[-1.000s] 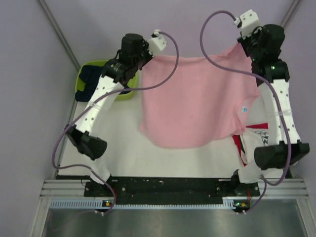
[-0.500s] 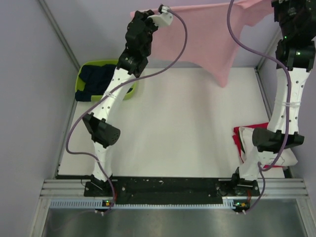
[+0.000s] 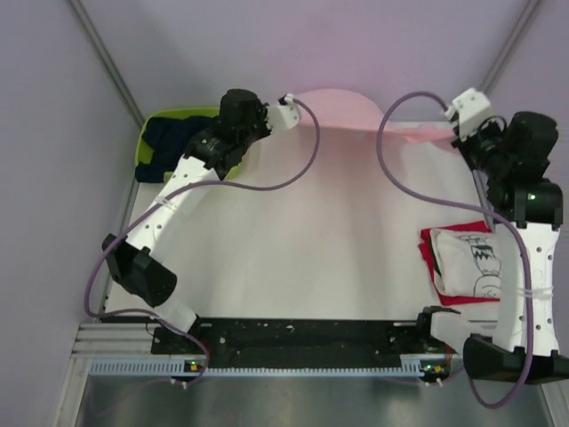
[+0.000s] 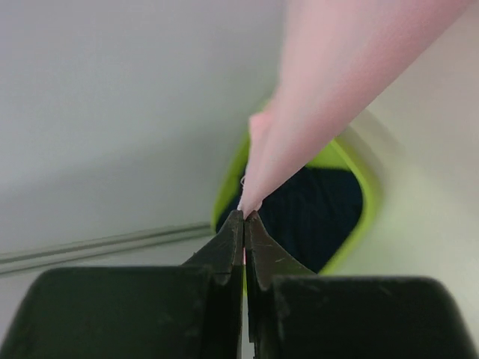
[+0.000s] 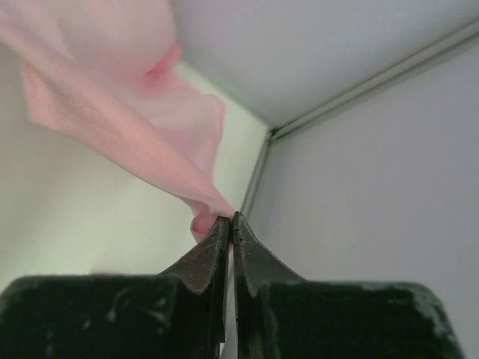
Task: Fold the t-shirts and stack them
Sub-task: Flatten out the tshirt, then fold the flattened tshirt in 1/3 of the way
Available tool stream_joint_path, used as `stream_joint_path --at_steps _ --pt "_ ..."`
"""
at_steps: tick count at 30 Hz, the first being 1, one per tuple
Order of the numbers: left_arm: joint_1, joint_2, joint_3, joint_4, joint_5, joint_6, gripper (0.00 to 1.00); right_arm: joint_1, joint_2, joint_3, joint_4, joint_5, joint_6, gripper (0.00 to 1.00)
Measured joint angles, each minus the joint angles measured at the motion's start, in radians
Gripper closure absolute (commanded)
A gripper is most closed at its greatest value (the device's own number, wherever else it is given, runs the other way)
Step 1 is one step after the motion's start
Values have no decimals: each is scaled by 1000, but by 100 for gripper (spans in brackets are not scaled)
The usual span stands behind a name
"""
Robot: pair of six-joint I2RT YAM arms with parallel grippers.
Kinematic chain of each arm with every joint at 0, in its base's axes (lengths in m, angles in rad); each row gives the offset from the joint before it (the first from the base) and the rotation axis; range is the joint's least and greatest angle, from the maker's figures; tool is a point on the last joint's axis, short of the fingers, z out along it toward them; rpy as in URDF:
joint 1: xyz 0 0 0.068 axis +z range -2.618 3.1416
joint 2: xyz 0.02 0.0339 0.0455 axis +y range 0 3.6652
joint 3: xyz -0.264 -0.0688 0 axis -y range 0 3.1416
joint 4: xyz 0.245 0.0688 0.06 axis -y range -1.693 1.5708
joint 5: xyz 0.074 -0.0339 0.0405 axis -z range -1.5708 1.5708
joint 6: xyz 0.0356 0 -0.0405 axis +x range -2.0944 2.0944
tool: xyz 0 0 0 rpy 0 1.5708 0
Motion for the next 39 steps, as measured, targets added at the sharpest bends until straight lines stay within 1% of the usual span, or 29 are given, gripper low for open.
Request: stream_joint_path --at_steps 1,2,4,7,11,14,16,18,21,23,26,28,30,34,39 --pt "1 -33 -62 -48 23 -13 100 16 -50 -82 -37 -11 -21 100" --pt "2 -68 -134 -135 56 -30 100 42 -102 -171 -90 -18 -50 100" --pt "2 -89 -195 -240 85 -52 100 109 -147 -251 -200 -32 -89 100" --pt "1 -103 -290 -380 116 -85 100 243 -158 -282 -341 -60 -129 100" --pt "-2 -108 -414 -529 177 -129 100 412 -154 -286 -488 -58 -119 100" --pt "-2 -130 -502 -616 246 -148 100 466 -155 -348 -557 -33 -114 100" --pt "-3 -157 -542 -664 283 -163 100 472 -150 -395 -593 -26 -120 100" --pt "-4 -173 -550 -690 295 -178 100 472 -132 -417 -624 -23 -134 100" --pt "-5 -181 -550 -683 290 -203 100 472 -85 -420 -610 -19 -169 100" --pt "-4 -171 -551 -665 282 -216 100 472 -21 -420 -576 -15 -196 100" --pt "8 -119 -560 -607 260 -231 100 468 105 -422 -497 -2 -227 100" --pt "28 -63 -568 -559 238 -243 100 453 198 -430 -431 8 -244 100" --pt "51 -10 -568 -516 218 -259 100 425 258 -433 -389 22 -255 100" --pt "89 85 -565 -443 206 -276 100 359 326 -433 -296 41 -280 100" --pt "90 138 -555 -419 211 -278 100 348 355 -466 -184 46 -309 100"
